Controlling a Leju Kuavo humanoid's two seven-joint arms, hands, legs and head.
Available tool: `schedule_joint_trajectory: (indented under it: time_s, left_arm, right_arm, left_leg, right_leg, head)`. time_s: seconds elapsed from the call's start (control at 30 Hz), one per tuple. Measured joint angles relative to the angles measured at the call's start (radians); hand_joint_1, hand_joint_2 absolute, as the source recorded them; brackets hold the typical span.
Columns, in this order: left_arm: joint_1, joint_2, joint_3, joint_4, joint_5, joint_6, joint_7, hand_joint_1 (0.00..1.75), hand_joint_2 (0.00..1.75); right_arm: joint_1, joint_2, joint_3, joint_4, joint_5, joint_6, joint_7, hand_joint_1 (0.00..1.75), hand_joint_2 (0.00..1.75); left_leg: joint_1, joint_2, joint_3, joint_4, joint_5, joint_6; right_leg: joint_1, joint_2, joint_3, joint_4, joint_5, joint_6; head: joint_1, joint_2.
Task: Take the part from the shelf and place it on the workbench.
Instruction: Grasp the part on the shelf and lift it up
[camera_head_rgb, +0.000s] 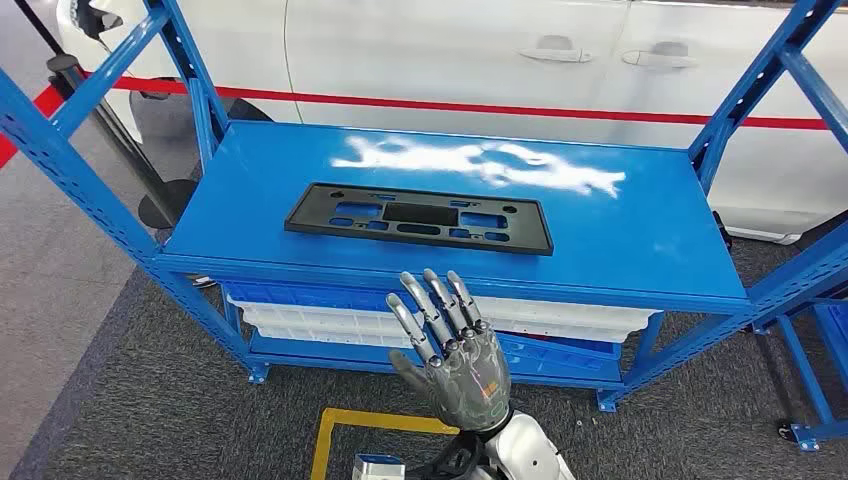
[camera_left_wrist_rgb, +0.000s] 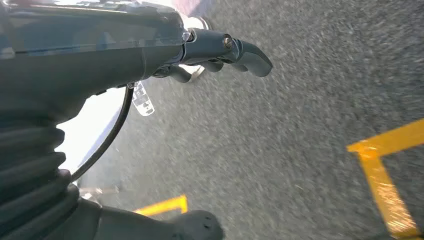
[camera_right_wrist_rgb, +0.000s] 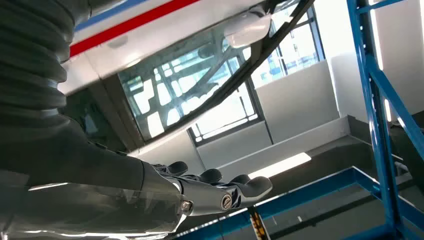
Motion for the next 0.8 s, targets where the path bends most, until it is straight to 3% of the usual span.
schedule_joint_trajectory:
  time_s: [0.13, 0.37, 0.57, 0.67, 0.73, 0.8]
  left_arm:
    - [-0.003, -0.003, 0.026, 0.000, 0.014, 0.000, -0.014, 0.00, 0.00]
    - [-0.007, -0.010, 0.070, 0.000, 0.040, -0.014, 0.001, 0.00, 0.00]
    - [-0.010, -0.011, 0.121, 0.000, 0.070, -0.014, 0.005, 0.00, 0.00]
    - [-0.011, -0.011, 0.138, 0.000, 0.074, -0.012, 0.002, 0.00, 0.00]
    - [-0.012, -0.011, 0.144, 0.000, 0.074, -0.012, 0.001, 0.00, 0.00]
    - [-0.013, -0.014, 0.148, 0.000, 0.074, -0.013, 0.001, 0.00, 0.00]
  right_arm:
    - [0.014, 0.008, -0.020, -0.017, -0.004, 0.000, -0.014, 0.00, 1.75]
    - [0.062, 0.056, -0.098, -0.004, -0.149, 0.000, -0.185, 0.00, 1.75]
    - [0.092, 0.063, -0.122, 0.026, -0.212, 0.000, -0.178, 0.00, 1.75]
    - [0.096, 0.062, -0.124, 0.042, -0.230, 0.001, -0.168, 0.00, 1.75]
    - [0.098, 0.061, -0.124, 0.049, -0.239, 0.000, -0.161, 0.00, 1.75]
    - [0.099, 0.059, -0.124, 0.055, -0.244, 0.000, -0.157, 0.00, 1.75]
  left_leg:
    - [0.000, 0.000, 0.000, 0.000, 0.000, 0.000]
    - [-0.001, 0.000, 0.000, 0.000, 0.000, 0.000]
    - [-0.008, 0.000, -0.002, 0.001, -0.002, 0.004]
    - [-0.013, 0.000, -0.004, 0.000, -0.002, 0.011]
    - [-0.011, 0.000, 0.000, -0.007, -0.001, 0.022]
    - [-0.007, -0.001, 0.014, -0.018, 0.002, 0.034]
  right_leg:
    - [0.000, 0.000, 0.000, 0.000, 0.000, 0.000]
    - [0.000, 0.000, 0.000, -0.001, 0.000, 0.000]
    - [-0.005, 0.000, 0.000, -0.004, 0.002, 0.004]
    - [-0.009, 0.000, 0.001, -0.006, 0.007, 0.011]
    - [-0.011, -0.001, -0.001, 0.004, 0.014, 0.023]
    - [-0.012, -0.002, -0.018, 0.043, 0.003, 0.026]
  head:
    - [0.000, 0.000]
    - [0.000, 0.000]
    - [0.000, 0.000]
    - [-0.001, 0.000]
    - [-0.001, 0.000]
    - [0.002, 0.000]
